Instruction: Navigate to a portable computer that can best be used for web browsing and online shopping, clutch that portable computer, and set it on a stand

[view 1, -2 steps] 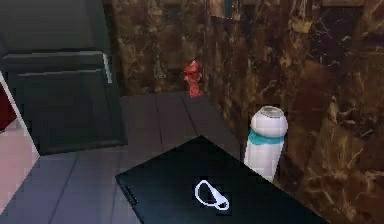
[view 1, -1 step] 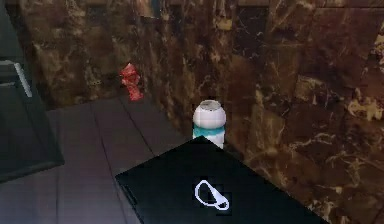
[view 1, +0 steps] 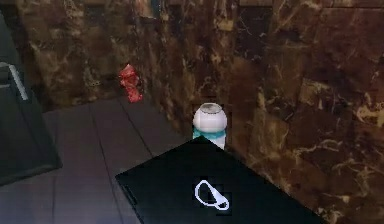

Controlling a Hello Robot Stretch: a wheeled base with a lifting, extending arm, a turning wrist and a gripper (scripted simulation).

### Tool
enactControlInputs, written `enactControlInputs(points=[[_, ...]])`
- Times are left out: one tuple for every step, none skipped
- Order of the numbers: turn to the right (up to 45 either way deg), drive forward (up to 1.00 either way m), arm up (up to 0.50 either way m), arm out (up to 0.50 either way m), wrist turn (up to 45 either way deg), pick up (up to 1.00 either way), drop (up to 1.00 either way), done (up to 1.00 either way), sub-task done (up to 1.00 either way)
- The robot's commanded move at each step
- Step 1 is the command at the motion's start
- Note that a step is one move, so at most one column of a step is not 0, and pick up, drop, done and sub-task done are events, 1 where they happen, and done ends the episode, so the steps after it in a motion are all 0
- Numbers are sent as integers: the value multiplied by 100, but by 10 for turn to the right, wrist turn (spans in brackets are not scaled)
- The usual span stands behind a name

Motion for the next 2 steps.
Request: enactControlInputs(points=[[-270,0,0,0,0,0,0,0,0],[0,60,0,0,0,0,0,0,0]])
